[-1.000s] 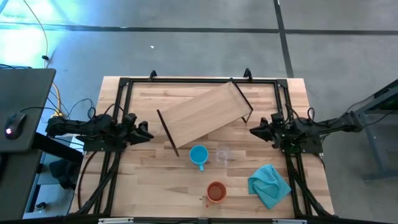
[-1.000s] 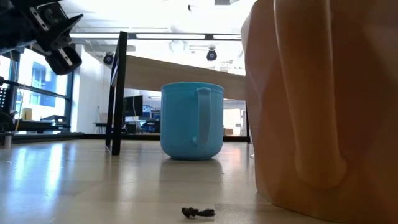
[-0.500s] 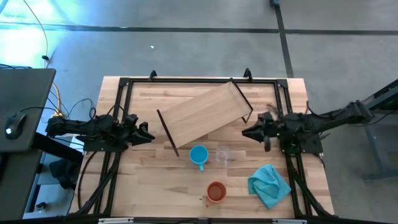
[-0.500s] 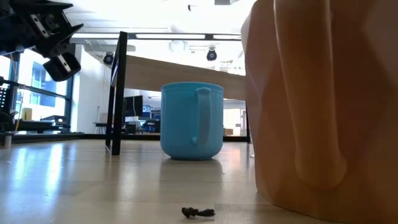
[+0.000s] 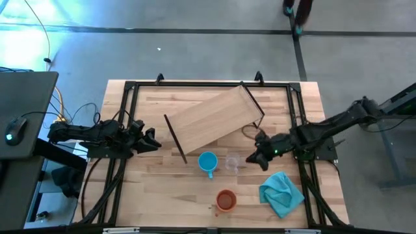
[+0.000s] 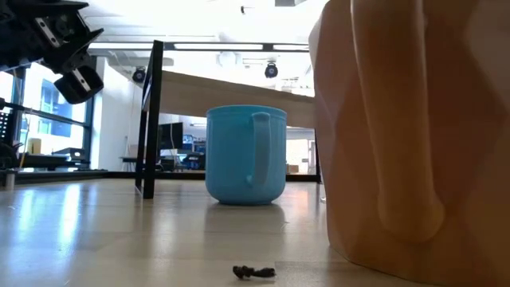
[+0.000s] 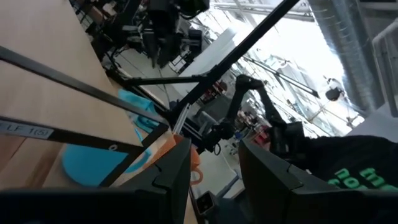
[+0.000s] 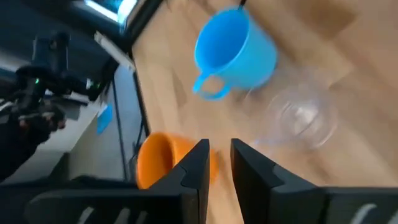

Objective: Stack small to large cups/mugs on shelf
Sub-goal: Put the transparent mug on the shelf

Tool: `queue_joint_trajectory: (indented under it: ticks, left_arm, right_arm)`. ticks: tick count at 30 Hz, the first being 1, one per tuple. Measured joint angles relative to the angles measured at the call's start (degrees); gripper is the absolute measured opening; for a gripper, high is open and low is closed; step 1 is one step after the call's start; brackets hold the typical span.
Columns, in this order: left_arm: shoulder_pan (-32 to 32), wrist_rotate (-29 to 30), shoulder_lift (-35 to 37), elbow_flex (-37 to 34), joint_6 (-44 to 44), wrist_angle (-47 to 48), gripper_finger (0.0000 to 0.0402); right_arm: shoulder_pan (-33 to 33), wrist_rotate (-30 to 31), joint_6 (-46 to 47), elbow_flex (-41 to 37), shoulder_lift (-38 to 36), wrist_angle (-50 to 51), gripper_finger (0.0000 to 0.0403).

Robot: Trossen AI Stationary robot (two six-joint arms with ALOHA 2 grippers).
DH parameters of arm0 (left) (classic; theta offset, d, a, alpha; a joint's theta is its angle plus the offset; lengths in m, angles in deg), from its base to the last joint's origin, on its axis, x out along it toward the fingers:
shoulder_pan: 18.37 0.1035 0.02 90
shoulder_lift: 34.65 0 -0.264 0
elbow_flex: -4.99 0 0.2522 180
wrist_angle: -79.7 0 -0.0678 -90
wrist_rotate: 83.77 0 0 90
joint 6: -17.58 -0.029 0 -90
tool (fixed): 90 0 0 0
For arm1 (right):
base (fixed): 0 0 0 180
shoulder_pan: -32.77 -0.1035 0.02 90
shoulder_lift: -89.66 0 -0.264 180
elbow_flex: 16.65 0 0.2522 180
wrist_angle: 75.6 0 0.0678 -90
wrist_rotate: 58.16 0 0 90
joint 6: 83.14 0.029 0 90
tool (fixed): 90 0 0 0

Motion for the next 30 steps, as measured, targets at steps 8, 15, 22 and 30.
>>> queue_joint_trajectory:
  ticks: [8, 15, 22, 30]
  left_arm:
    - [0.0, -1.2, 0.0, 0.0, -1.4, 5.4, 0.0124]
    - [0.0, -0.9, 0.0, 0.0, -2.9, 5.5, 0.0124]
    - [0.0, -0.3, 0.0, 0.0, -4.4, 5.6, 0.0124]
    - [0.0, -0.3, 0.0, 0.0, -4.5, 5.6, 0.0124]
  right_arm:
    - [-7.2, 3.9, 7.4, 6.0, 9.2, 0.0, 0.0079]
    - [-10.6, 6.3, 14.4, 9.6, 17.4, 4.2, 0.0109]
    - [-11.4, 9.8, 17.8, 12.2, 24.4, 4.9, 0.0124]
    - [-10.9, 13.7, 16.8, 17.1, 31.4, 7.3, 0.0124]
